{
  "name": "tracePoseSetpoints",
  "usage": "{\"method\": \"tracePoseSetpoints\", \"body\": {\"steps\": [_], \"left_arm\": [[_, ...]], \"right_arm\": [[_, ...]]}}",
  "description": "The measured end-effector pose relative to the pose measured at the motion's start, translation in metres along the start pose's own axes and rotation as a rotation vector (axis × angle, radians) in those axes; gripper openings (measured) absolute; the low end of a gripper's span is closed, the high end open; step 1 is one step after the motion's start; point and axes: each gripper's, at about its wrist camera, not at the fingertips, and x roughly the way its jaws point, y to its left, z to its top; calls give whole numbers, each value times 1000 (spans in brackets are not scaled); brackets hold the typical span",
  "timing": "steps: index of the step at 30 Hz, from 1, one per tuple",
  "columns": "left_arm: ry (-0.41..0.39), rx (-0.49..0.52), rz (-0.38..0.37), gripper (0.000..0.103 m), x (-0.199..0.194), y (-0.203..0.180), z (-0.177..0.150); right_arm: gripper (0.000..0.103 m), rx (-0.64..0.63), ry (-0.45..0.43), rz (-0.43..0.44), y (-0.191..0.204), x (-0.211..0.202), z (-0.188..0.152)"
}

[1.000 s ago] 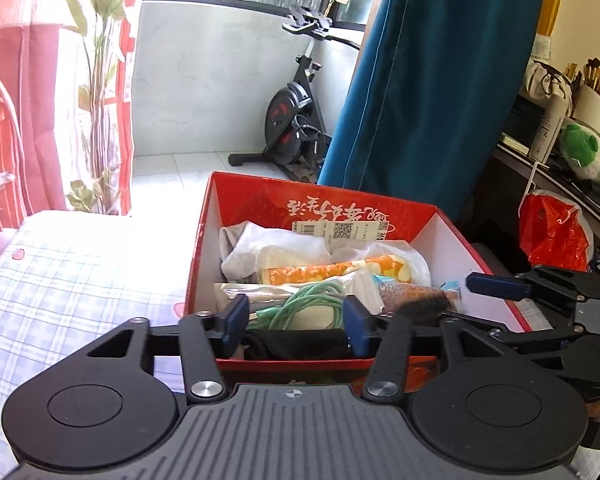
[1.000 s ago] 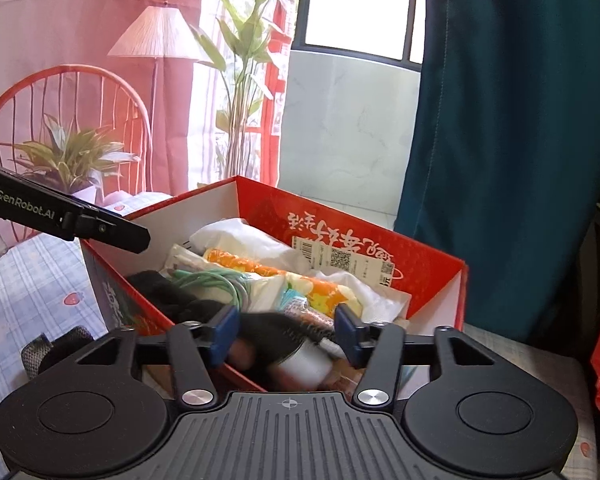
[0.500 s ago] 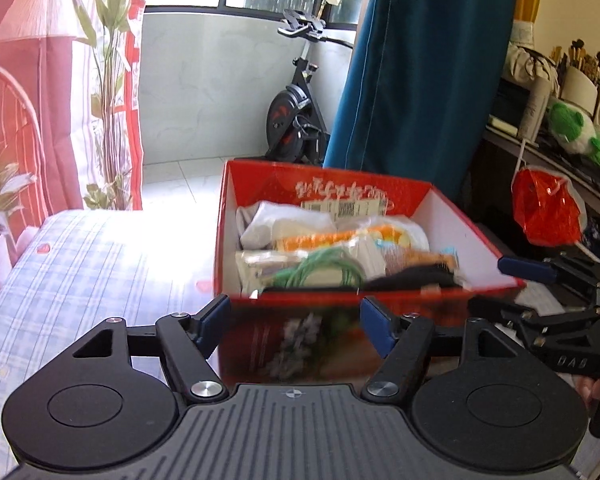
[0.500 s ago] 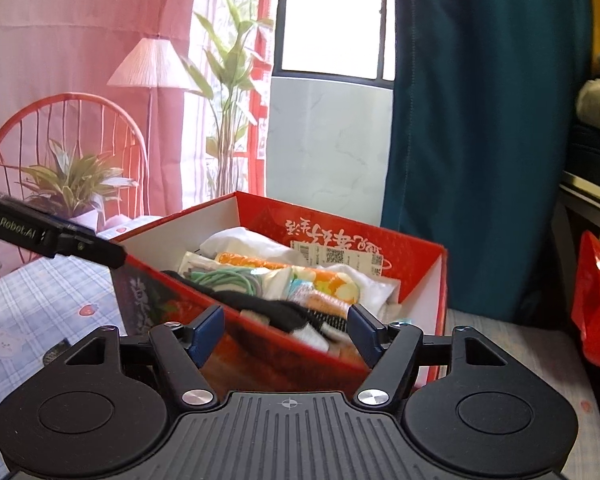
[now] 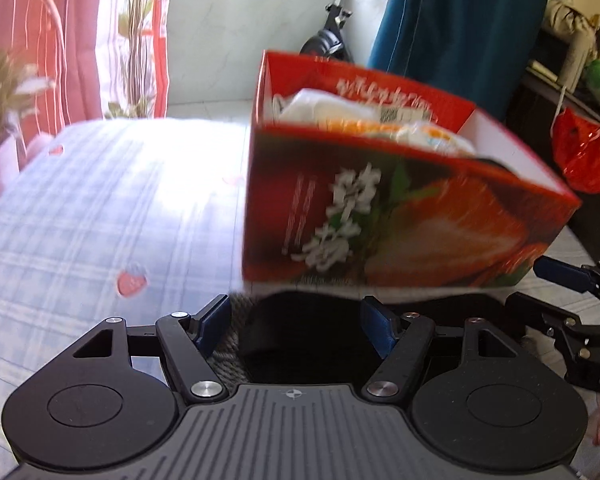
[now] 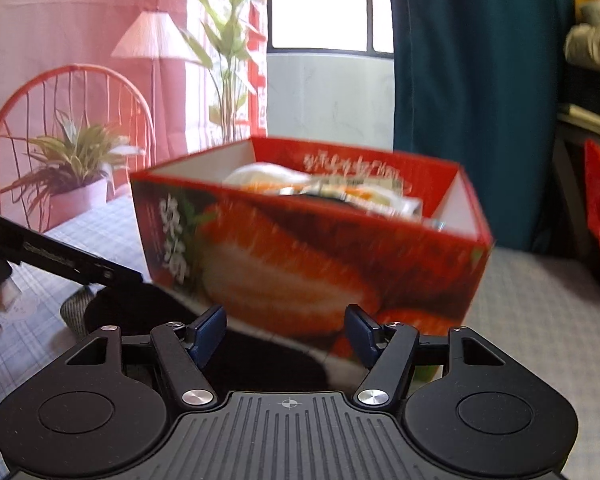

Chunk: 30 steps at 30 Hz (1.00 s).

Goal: Organize soft objects
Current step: 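Lower both tools onto the black eye mask and close on it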

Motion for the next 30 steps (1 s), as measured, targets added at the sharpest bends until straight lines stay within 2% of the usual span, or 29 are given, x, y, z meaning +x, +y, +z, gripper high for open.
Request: {"method": "tracePoseSetpoints", "body": {"steps": [7,14,23,30], "left_arm": [[16,-9,8,73,10,-1,-18],[36,-32,-2,73,3,-1,-30],[-10,3,39,73,-14,-15,-60],[-23,-10,49,73,-18,-16,-66]], "right_arm": [[59,10,78,-8,8,19,-25],[58,12,104,6,9,13,-36],[62,43,42,1,8,-9,-54],[63,59,48,3,4,-9,-54]]}}
